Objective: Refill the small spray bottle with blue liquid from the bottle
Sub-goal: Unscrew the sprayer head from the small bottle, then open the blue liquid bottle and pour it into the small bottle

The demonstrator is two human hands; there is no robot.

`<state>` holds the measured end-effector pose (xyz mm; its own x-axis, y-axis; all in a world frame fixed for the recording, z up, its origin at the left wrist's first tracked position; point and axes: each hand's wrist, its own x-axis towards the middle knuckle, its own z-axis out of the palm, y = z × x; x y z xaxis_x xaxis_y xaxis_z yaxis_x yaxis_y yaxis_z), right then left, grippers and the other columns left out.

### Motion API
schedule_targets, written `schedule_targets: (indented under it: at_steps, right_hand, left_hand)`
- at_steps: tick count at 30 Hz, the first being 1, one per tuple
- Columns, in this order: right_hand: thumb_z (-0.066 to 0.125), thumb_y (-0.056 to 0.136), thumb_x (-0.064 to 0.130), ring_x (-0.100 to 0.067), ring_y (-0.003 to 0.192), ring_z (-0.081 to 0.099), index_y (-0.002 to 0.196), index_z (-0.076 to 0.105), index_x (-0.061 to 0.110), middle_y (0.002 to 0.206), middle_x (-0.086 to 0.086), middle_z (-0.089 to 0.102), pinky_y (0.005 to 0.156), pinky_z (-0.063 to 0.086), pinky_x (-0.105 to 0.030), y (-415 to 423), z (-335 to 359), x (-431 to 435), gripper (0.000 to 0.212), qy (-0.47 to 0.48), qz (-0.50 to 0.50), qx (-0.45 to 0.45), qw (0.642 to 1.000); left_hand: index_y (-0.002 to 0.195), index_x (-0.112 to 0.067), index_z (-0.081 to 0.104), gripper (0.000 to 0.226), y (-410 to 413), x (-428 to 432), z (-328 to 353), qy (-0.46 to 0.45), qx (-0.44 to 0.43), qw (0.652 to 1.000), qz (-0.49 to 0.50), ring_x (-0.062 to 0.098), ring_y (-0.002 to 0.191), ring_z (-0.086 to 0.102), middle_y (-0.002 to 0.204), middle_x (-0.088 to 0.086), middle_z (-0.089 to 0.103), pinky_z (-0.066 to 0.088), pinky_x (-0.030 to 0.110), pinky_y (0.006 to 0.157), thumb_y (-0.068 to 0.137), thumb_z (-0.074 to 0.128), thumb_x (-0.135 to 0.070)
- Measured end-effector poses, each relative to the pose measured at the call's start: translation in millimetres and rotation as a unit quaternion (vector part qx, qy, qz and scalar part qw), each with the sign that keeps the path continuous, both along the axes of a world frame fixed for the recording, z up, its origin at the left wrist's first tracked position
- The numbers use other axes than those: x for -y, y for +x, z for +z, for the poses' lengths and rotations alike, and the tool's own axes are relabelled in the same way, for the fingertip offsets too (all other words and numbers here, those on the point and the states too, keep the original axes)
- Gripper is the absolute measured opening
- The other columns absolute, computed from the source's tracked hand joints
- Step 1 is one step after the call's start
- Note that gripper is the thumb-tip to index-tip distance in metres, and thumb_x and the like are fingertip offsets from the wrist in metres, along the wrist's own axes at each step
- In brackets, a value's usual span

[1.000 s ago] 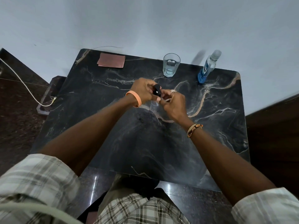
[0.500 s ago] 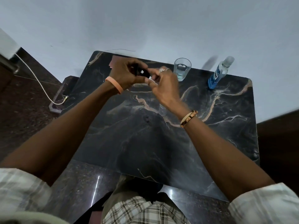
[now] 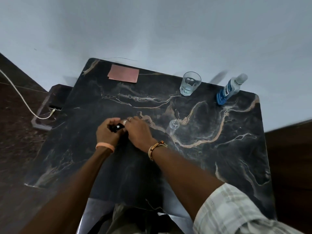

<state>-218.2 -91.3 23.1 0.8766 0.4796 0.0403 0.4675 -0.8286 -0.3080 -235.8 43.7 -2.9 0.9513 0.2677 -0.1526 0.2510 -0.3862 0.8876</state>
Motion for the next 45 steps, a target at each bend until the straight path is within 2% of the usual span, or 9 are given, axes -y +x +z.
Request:
schedule_targets:
  at_steps: [6, 15, 20, 24, 29, 34, 40, 43, 45]
  right_hand:
    - [0.051, 0.097, 0.012, -0.028, 0.110, 0.053, 0.118, 0.061, 0.011, 0.116, -0.011, 0.063, 0.083, 0.049, -0.040, 0.6, -26.2, -3.5, 0.024, -0.070, 0.031, -0.034, 0.996]
    - [0.057, 0.092, 0.011, -0.029, 0.109, 0.056, 0.125, 0.058, 0.010, 0.116, -0.012, 0.064, 0.083, 0.051, -0.040, 1.3, -35.6, -6.0, 0.032, -0.098, 0.048, -0.041, 0.993]
    - [0.067, 0.086, 0.021, -0.026, 0.104, 0.058, 0.116, 0.065, 0.011, 0.108, -0.009, 0.067, 0.079, 0.049, -0.037, 3.4, -27.1, 5.1, 0.031, -0.051, 0.017, -0.011, 0.998]
    - [0.070, 0.080, 0.023, -0.029, 0.095, 0.064, 0.116, 0.070, 0.009, 0.101, -0.012, 0.071, 0.074, 0.055, -0.041, 19.5, 1.4, 30.3, 0.039, 0.072, -0.043, 0.067, 0.994]
    - [0.074, 0.079, 0.019, -0.024, 0.077, 0.065, 0.108, 0.075, 0.011, 0.086, -0.008, 0.073, 0.060, 0.056, -0.033, 58.1, 57.5, 95.6, 0.031, 0.166, -0.155, 0.229, 0.947]
    - [0.065, 0.087, 0.034, -0.011, 0.079, 0.065, 0.108, 0.073, 0.020, 0.088, 0.004, 0.071, 0.069, 0.058, -0.031, 82.6, 95.2, 202.1, 0.026, 0.238, -0.335, 0.198, 0.890]
    - [0.067, 0.079, 0.047, -0.006, 0.093, 0.058, 0.130, 0.054, 0.026, 0.103, 0.008, 0.060, 0.075, 0.051, -0.019, 79.4, 90.2, 323.0, 0.057, 0.303, -0.539, 0.189, 0.762]
    - [0.071, 0.074, 0.047, -0.012, 0.108, 0.056, 0.139, 0.046, 0.020, 0.120, 0.002, 0.056, 0.079, 0.046, -0.013, 73.3, 72.2, 354.5, 0.075, 0.302, -0.557, 0.129, 0.763]
    - [0.074, 0.071, 0.047, -0.015, 0.118, 0.053, 0.142, 0.043, 0.017, 0.129, -0.002, 0.055, 0.093, 0.049, -0.027, 73.3, 57.3, 365.6, 0.083, 0.292, -0.561, 0.088, 0.770]
  left_hand:
    - [0.100, -0.013, 0.068, 0.033, -6.0, 5.1, -33.7, -0.021, -0.038, 0.999, 0.019, 0.018, 0.091, 0.067, 0.095, 0.003, 0.070, 0.055, 0.035, 0.088, 0.073, 0.076, 0.004]
    - [0.107, -0.017, 0.068, 0.041, 0.5, -7.1, -36.5, 0.087, -0.040, 0.993, -0.068, 0.011, 0.092, 0.066, 0.101, 0.000, 0.071, 0.056, 0.033, 0.087, 0.071, 0.076, 0.002]
    - [0.119, -0.016, 0.061, 0.059, 3.7, -13.6, -25.0, 0.103, -0.048, 0.987, -0.115, 0.017, 0.104, 0.061, 0.114, 0.003, 0.065, 0.051, 0.042, 0.095, 0.065, 0.085, -0.020]
    - [0.132, -0.018, 0.048, 0.075, 15.9, -21.2, 0.5, 0.216, 0.048, 0.963, -0.152, 0.021, 0.118, 0.049, 0.130, 0.006, 0.053, 0.040, 0.041, 0.100, 0.072, 0.072, -0.058]
    - [0.133, -0.014, 0.044, 0.069, 63.9, 8.4, 42.9, 0.269, 0.197, 0.930, -0.155, 0.026, 0.122, 0.044, 0.131, 0.011, 0.049, 0.032, 0.038, 0.102, 0.082, 0.055, -0.060]
    - [0.130, -0.012, 0.049, 0.044, 125.4, 108.1, 79.6, 0.228, 0.220, 0.918, -0.240, 0.028, 0.114, 0.051, 0.124, 0.012, 0.054, 0.043, 0.048, 0.098, 0.090, 0.061, -0.028]
    - [0.131, -0.014, 0.049, 0.047, 156.4, 262.0, 91.1, 0.166, 0.143, 0.901, -0.374, 0.026, 0.117, 0.053, 0.130, 0.008, 0.052, 0.043, 0.037, 0.101, 0.086, 0.062, -0.017]
    - [0.138, -0.012, 0.042, 0.052, 157.4, 319.5, 81.3, 0.145, 0.066, 0.895, -0.417, 0.027, 0.124, 0.050, 0.139, 0.008, 0.049, 0.041, 0.040, 0.105, 0.088, 0.057, -0.010]
    - [0.140, -0.011, 0.039, 0.057, 158.3, 345.5, 72.3, 0.125, 0.018, 0.898, -0.422, 0.028, 0.127, 0.048, 0.142, 0.009, 0.048, 0.042, 0.041, 0.105, 0.086, 0.053, -0.003]
